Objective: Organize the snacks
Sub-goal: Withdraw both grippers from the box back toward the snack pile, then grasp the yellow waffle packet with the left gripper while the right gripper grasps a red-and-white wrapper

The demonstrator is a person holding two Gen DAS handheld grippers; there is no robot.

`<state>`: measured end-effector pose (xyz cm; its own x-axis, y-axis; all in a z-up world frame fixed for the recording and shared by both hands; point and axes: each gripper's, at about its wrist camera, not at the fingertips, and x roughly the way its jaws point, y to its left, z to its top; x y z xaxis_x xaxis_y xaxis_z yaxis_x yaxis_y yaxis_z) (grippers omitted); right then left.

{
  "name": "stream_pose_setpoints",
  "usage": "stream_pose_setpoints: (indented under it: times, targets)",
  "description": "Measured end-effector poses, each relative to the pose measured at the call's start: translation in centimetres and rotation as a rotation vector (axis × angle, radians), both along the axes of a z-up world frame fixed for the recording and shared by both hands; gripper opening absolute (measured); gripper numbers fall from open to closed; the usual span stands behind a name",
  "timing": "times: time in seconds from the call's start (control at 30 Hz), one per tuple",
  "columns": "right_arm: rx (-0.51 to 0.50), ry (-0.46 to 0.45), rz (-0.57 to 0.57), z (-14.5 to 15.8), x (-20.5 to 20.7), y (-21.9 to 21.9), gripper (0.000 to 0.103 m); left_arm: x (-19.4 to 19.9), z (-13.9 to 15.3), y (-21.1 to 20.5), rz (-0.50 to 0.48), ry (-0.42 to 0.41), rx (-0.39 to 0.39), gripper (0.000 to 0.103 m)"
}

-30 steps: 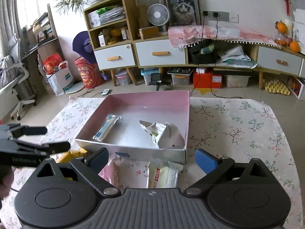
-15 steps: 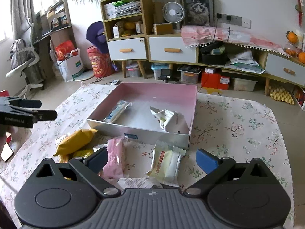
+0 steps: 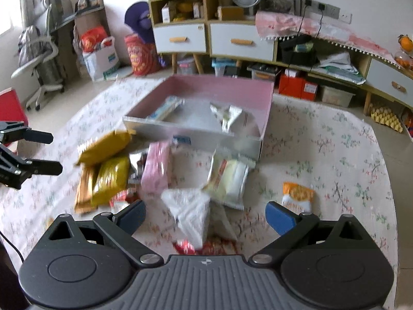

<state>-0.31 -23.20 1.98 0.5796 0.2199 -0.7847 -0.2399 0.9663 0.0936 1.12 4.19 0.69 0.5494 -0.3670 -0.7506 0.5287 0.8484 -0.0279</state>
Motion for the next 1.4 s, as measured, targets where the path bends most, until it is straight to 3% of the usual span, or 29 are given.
stream_pose_setpoints:
  times: [0.3, 0.47, 0.93, 1.17, 1.4]
  targets:
    - [-0.049, 0.07, 0.072, -1.8, -1.5, 0.7, 0.078, -3.0, -1.8, -2.8, -0.292, 0.054, 0.029, 0.095]
    - [-0.063, 0.092, 0.099, -2.3, -1.7, 0.9, 0.078, -4.4, -2.5, -4.1, -0.407, 0.067, 0.067, 0.095]
    - [-0.093, 0.155, 0.117, -4.1, -1.3, 2.0, 0.078, -5.7, -3.5, -5.5, -0.534, 0.145, 0.099, 0.095]
    - [-0.115, 0.166, 0.104, -4.8, -1.1, 2.0, 0.077, -5.5, -4.0, -5.7, -0.506, 0.147, 0.139, 0.092]
    - [-0.127, 0.168, 0.093, -5.2, -0.8, 1.9, 0.069, -6.0, -4.6, -6.1, -0.546, 0.169, 0.158, 0.085]
